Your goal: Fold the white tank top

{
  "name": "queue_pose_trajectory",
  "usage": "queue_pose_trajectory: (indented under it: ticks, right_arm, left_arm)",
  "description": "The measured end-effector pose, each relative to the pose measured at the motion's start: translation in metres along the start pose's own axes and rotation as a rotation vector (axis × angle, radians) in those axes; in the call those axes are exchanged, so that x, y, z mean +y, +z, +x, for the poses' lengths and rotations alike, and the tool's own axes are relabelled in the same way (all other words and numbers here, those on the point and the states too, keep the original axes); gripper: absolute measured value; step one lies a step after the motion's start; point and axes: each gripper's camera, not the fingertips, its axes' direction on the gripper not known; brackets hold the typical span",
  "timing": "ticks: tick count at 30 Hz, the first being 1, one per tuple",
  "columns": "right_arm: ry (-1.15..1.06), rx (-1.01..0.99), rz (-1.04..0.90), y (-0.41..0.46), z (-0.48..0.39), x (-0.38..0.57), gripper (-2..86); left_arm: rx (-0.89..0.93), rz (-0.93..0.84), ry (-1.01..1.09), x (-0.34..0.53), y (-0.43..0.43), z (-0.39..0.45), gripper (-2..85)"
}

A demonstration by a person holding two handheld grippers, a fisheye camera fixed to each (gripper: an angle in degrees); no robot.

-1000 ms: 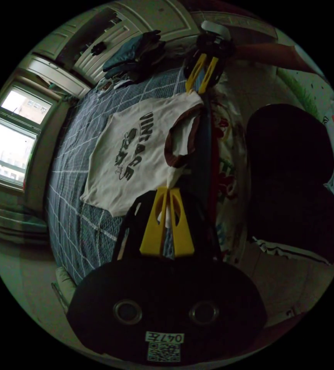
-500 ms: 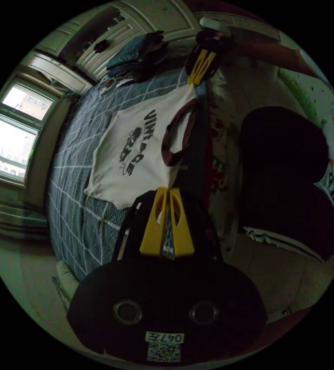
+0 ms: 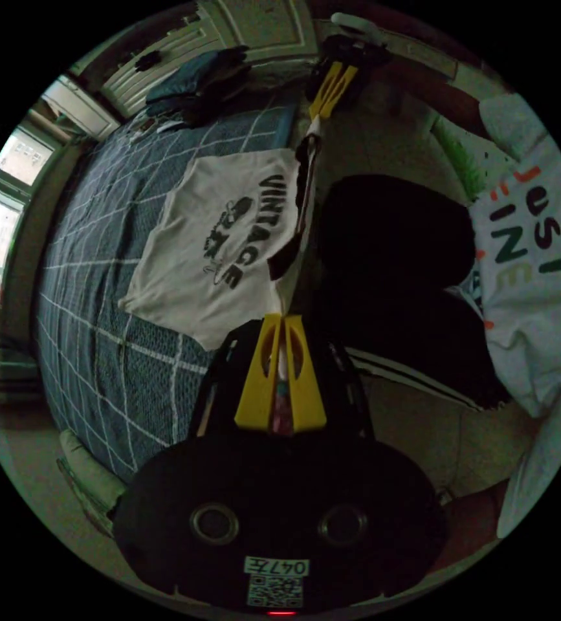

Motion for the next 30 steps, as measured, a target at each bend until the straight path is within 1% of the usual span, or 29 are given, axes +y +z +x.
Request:
queue_pose_trajectory:
  ticks: [2, 4, 6, 8, 12, 15, 19, 25, 27, 30]
  right_arm:
    - [0.067, 0.017, -0.006, 0.011, 0.040, -0.004, -0.3]
    - [0.101, 0.035, -0.015, 0.022, 0.070, -0.007, -0.4]
    - [0.140, 0.047, -0.027, 0.037, 0.102, -0.011, -0.4]
    - [0.196, 0.042, -0.030, 0.060, 0.142, -0.012, -0.4]
    - [0.244, -0.004, -0.052, 0.092, 0.190, -0.009, -0.4]
    - [0.255, -0.020, -0.056, 0.105, 0.216, -0.005, -0.4]
    - [0.261, -0.033, -0.004, 0.106, 0.244, 0.001, -0.3]
    - [0.299, -0.033, -0.012, 0.125, 0.281, 0.007, 0.1]
    - [0.324, -0.050, -0.025, 0.133, 0.290, 0.010, 1.0]
    - [0.401, -0.058, -0.043, 0.144, 0.304, 0.020, 5.8]
  left_arm:
    - [0.009, -0.009, -0.031, -0.008, 0.006, -0.036, -0.7]
    - [0.059, -0.033, -0.074, -0.016, 0.016, -0.078, -0.7]
    - [0.180, -0.062, -0.129, -0.027, 0.031, -0.134, -0.7]
    - [0.265, -0.074, -0.150, -0.032, 0.043, -0.172, -0.7]
    - [0.313, -0.090, -0.188, -0.038, 0.061, -0.241, -0.7]
    - [0.327, -0.060, -0.166, -0.037, 0.061, -0.274, -0.7]
    - [0.338, -0.055, -0.169, -0.033, 0.063, -0.309, -0.6]
    - [0.390, -0.121, -0.202, -0.030, 0.088, -0.357, 0.8]
    - [0.393, -0.197, -0.228, -0.026, 0.099, -0.372, 3.4]
    - [0.364, -0.237, -0.280, -0.013, 0.099, -0.391, 7.1]
